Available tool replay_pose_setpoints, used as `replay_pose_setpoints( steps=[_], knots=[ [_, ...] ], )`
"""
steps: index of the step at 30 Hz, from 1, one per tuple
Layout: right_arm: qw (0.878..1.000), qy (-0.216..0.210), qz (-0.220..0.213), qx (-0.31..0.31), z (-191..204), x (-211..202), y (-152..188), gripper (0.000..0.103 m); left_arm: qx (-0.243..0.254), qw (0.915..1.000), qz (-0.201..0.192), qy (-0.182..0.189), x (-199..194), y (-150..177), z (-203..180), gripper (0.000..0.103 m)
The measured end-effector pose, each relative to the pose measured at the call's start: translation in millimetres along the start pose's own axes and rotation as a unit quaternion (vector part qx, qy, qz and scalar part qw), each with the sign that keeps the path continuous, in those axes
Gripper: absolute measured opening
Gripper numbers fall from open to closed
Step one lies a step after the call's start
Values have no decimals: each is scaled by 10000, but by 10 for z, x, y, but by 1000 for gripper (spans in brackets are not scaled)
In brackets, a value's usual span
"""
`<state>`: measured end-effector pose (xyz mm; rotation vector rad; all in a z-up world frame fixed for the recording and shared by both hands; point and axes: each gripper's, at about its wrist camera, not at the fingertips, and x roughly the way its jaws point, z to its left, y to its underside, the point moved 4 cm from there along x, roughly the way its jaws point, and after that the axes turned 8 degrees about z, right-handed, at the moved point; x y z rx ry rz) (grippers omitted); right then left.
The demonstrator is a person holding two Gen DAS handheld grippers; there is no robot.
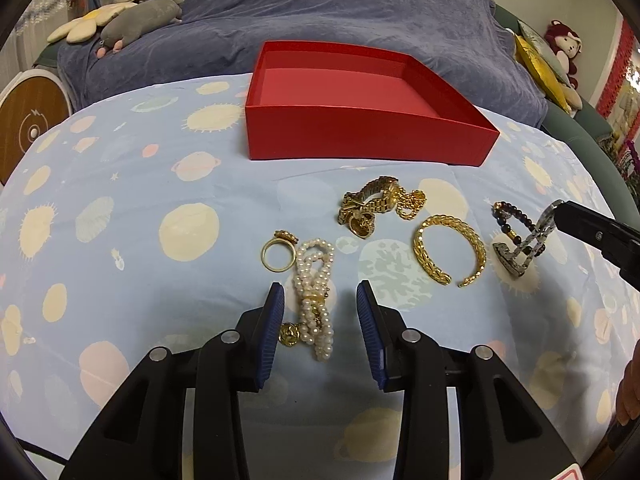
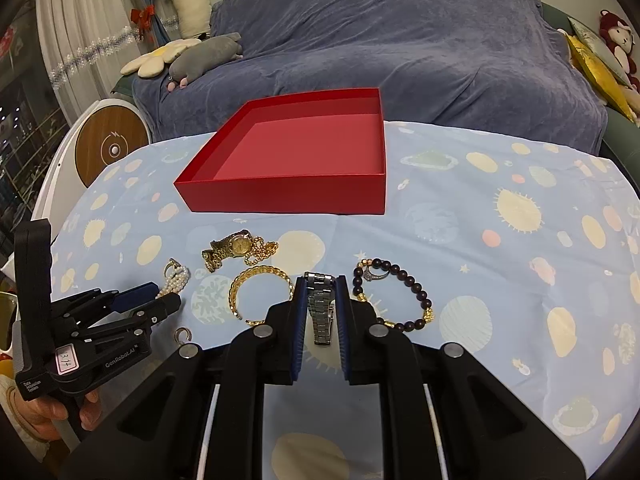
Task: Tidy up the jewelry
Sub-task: 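Carry pearl necklace and silver watch into the red box and release both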
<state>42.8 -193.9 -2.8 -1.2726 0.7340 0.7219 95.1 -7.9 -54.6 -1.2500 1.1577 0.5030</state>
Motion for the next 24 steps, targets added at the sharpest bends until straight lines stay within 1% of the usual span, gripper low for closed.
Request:
replay_pose_setpoints(
  steps=[2, 3, 4, 5, 8, 10, 12, 14, 16, 17, 20, 22, 24],
  knots=[
    [10000, -3, 4, 3, 1, 2, 2, 13, 91, 9999, 51, -5, 21, 6, -15, 35],
    [10000, -3, 8, 1, 1, 1, 3, 13, 122, 9999, 93, 10, 42, 21, -34, 27],
    [10000, -6, 8, 0, 2, 1, 5, 13, 156, 9998, 62, -56, 47, 30, -43, 22],
    [10000, -6, 1, -2, 1, -3, 3, 13, 226, 9997, 54, -68, 51, 35, -65, 11],
    [10000, -32, -49, -10, 5, -44, -19, 13, 193, 9996, 99, 170, 29, 37, -74, 11],
    [9999, -58, -113, -5, 15, -101, -44, 13, 201, 9995, 72, 239, -27, 35, -81, 11],
    [9998, -91, -192, -8, 34, -177, -106, 13, 209, 9994, -11, 285, -128, 3, -96, 11],
    [9995, -113, -297, -63, 68, -257, -232, 13, 228, 9987, -73, 443, -277, -79, -110, 11],
    [9990, -80, -419, -149, 93, -319, -410, 13, 295, 9980, -240, 506, -464, -230, -128, 11],
    [9987, -82, -477, -175, 102, -338, -526, 11, 367, 9975, -357, 480, -552, -333, -142, 11],
    [9978, -124, -635, -144, 101, -320, -922, 11, 530, 9957, -648, 386, -740, -717, -182, 11],
    [9969, -46, -772, -165, 97, -252, -1178, 11, 560, 9946, -782, 377, -787, -1012, -179, 11],
    [9964, -21, -834, -130, 70, -150, -1412, 11, 585, 9938, -914, 259, -761, -1311, -165, 11]
  ],
)
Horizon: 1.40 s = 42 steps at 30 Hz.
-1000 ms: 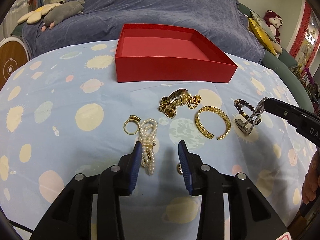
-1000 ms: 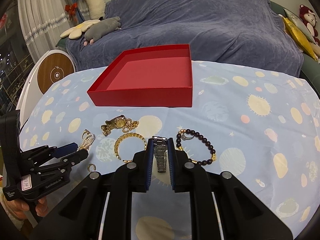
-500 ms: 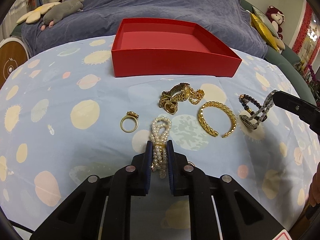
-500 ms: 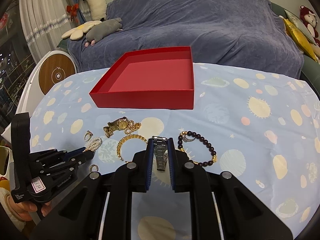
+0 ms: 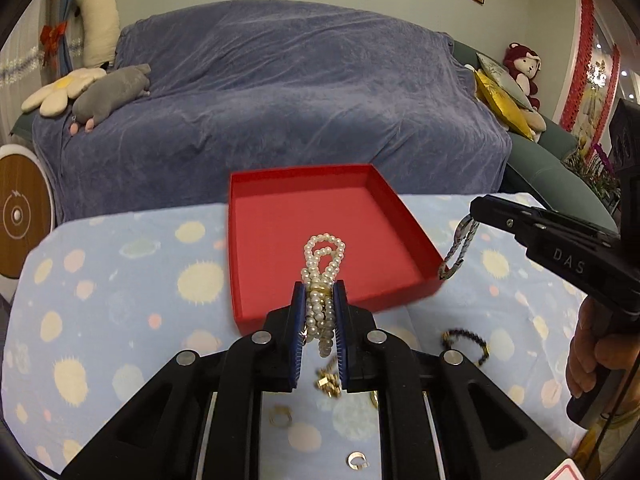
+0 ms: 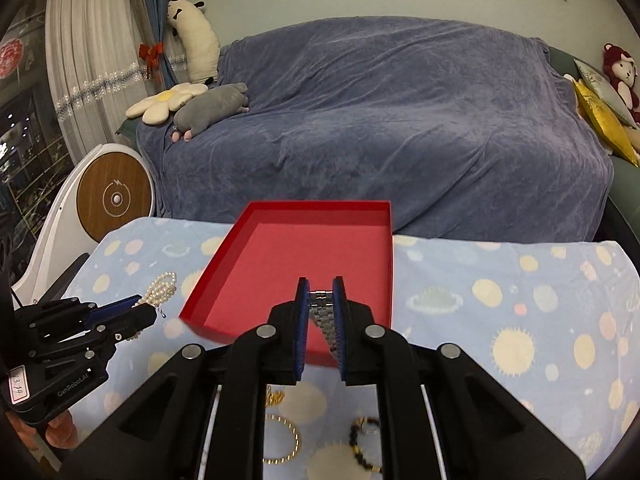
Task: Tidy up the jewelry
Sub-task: 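Carry pearl necklace and silver watch into the red box and release both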
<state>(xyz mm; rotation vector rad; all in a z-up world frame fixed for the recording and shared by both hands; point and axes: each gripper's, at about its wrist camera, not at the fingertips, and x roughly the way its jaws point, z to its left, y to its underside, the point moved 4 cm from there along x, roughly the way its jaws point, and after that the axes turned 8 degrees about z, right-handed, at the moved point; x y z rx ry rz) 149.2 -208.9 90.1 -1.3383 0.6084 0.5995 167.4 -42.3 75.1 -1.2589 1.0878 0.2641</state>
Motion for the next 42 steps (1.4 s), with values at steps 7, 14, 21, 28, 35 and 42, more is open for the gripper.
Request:
replay_pose_setpoints(
  steps=[7, 14, 21, 28, 35, 42],
  knots=[
    [9996, -76, 157, 213, -122, 786, -576, 11, -136, 9998, 127, -108, 698, -743, 236, 11],
    [9997, 87, 70, 239, -230, 1407, -969, 11, -388, 9983, 279, -346, 1356, -1142, 459, 11],
    [9981, 154, 490, 334, -378, 1816, -789, 21, -622, 9949, 637, -480, 1804, -1117, 622, 20],
    [9975, 66, 554, 443, -425, 1772, -540, 33, -473, 9923, 974, -598, 1902, -848, 648, 34],
    [9972, 42, 683, 289, -276, 1627, -320, 33, -386, 9927, 964, -619, 1761, -650, 615, 34],
    [9993, 309, 157, -125, -199, 868, -152, 42, -649, 9950, 498, -568, 1264, -578, 636, 47]
  ],
)
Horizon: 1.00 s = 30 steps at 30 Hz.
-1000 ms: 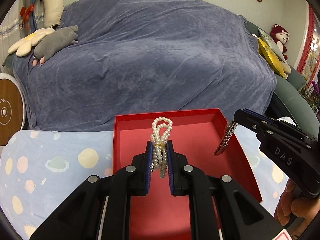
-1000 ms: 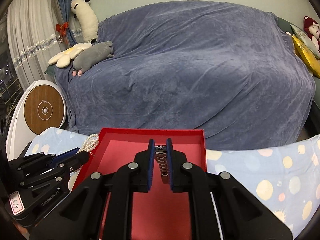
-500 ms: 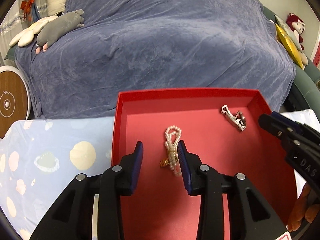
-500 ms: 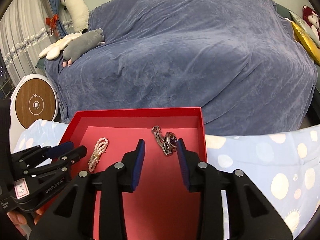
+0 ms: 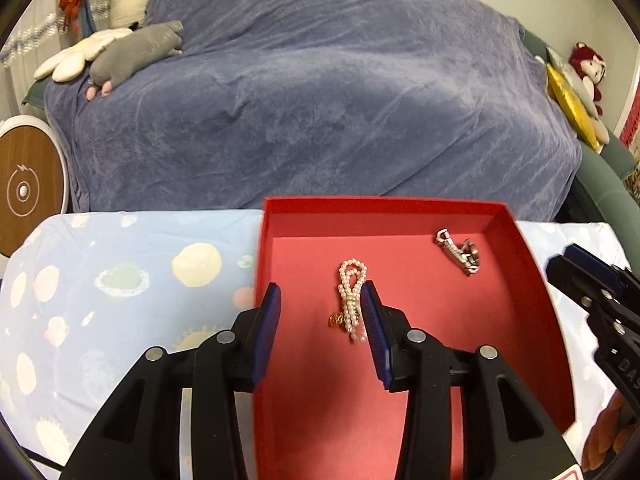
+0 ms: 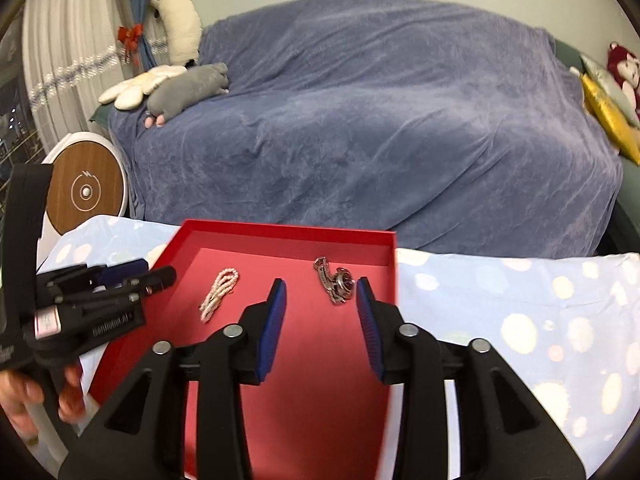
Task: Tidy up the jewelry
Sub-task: 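Carry pearl necklace and silver watch into the red box and release both, then grasp the gold watch with the left tool while the right tool grasps the gold bangle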
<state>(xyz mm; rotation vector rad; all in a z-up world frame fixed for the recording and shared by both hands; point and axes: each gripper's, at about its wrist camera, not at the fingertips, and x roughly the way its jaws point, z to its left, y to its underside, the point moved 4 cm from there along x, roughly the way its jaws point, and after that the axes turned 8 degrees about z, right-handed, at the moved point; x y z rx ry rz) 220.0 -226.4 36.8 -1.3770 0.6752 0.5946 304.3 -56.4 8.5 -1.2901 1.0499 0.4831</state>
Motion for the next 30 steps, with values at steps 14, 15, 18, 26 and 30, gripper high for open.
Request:
replay_pose_setpoints(
  steps=[14, 15, 18, 26, 30],
  knots=[
    [9958, 117, 882, 224, -258, -855, 1625, 51, 459, 9980, 123, -424, -812, 1554, -96, 67],
    [9956, 188, 884, 226, -256, -827, 1670, 51, 398, 9984, 145, -386, -813, 1632, -108, 67],
    [9956, 192, 891, 222, -254, -705, 1685, 51, 196, 9995, 152, -177, -781, 1770, -121, 67],
    [9960, 140, 848, 264, -197, -588, 1600, 51, 399, 9990, 155, 153, -528, 1751, -313, 67],
    [9955, 57, 933, 183, -118, -537, 1604, 51, 667, 9974, 134, 222, -394, 1672, -496, 67]
  ],
)
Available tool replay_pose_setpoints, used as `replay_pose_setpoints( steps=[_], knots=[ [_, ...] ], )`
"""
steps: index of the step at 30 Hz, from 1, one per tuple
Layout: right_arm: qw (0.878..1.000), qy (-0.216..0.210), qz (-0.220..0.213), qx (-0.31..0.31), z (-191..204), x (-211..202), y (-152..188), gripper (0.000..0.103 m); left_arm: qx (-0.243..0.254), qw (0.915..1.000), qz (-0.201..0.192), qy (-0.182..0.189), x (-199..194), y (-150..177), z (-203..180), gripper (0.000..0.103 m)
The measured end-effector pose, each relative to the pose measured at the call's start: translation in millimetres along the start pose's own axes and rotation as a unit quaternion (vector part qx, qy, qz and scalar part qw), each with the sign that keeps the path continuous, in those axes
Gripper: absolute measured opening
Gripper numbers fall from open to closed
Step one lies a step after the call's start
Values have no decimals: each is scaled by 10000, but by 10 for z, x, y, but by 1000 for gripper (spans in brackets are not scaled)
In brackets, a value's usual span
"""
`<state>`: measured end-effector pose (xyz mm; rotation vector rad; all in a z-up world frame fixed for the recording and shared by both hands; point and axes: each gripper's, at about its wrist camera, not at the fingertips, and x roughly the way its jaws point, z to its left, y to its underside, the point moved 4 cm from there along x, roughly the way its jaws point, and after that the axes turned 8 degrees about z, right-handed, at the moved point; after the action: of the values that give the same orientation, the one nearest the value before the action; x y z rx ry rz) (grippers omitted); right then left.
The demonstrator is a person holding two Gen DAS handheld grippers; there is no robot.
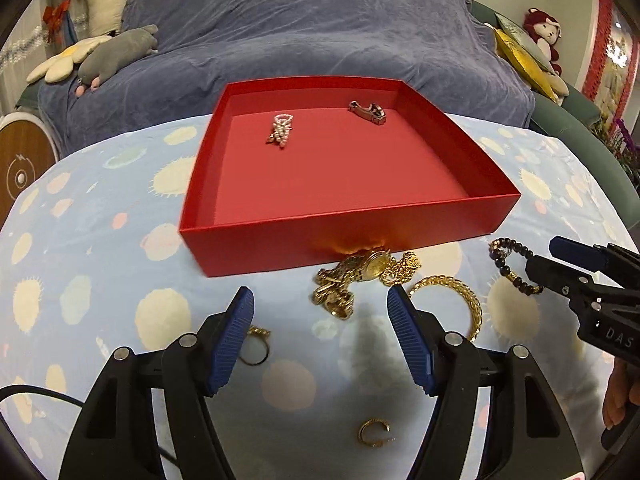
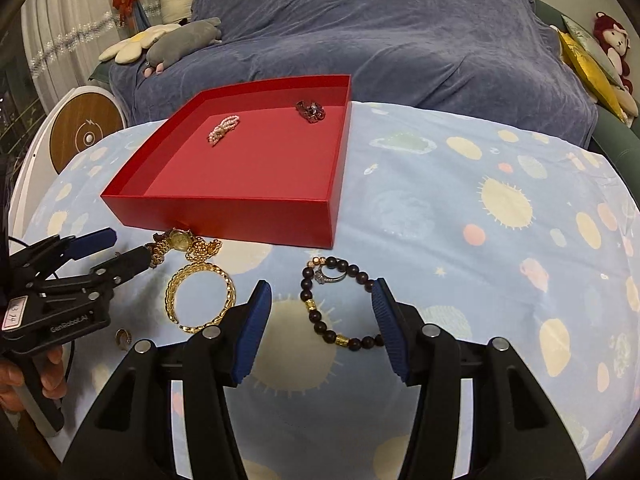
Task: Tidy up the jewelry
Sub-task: 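Grasp the gold watch with the left tool while the right tool grasps the gold bangle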
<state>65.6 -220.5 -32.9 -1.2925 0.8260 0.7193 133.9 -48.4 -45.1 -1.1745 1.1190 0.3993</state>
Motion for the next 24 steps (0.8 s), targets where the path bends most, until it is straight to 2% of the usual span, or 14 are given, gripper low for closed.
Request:
replay_pose_setpoints(
  steps=[4, 8, 11, 13, 14, 15, 18, 24],
  knots=[
    [9999, -98, 33, -37, 56, 7, -5, 50, 158, 9998, 86, -75, 148, -42, -43, 66],
    [9999, -141, 41, -64, 87, 8, 3, 50, 100, 9997, 190, 93, 276, -90, -12, 54],
    [9998, -162, 87, -62, 96, 31, 7, 51, 196, 9996, 155, 103, 298, -111, -23, 49],
    [9998, -175, 114, -66, 107, 46, 12, 50, 276, 9994, 130, 183, 290, -107, -55, 32],
    [9997, -184, 128, -80, 116, 53, 16, 50, 313, 9992, 130, 227, 284, -103, -74, 26],
    [9997, -196, 141, -96, 129, 58, 24, 50, 338, 9990, 139, 263, 280, -99, -89, 13],
    [9993, -299, 187, -156, 187, 69, 48, 50, 330, 9982, 175, 463, 255, -94, -102, 11],
    [9974, -543, 226, -413, 378, 70, 68, 49, 202, 9980, 50, 602, 45, -104, -87, 11]
  ],
)
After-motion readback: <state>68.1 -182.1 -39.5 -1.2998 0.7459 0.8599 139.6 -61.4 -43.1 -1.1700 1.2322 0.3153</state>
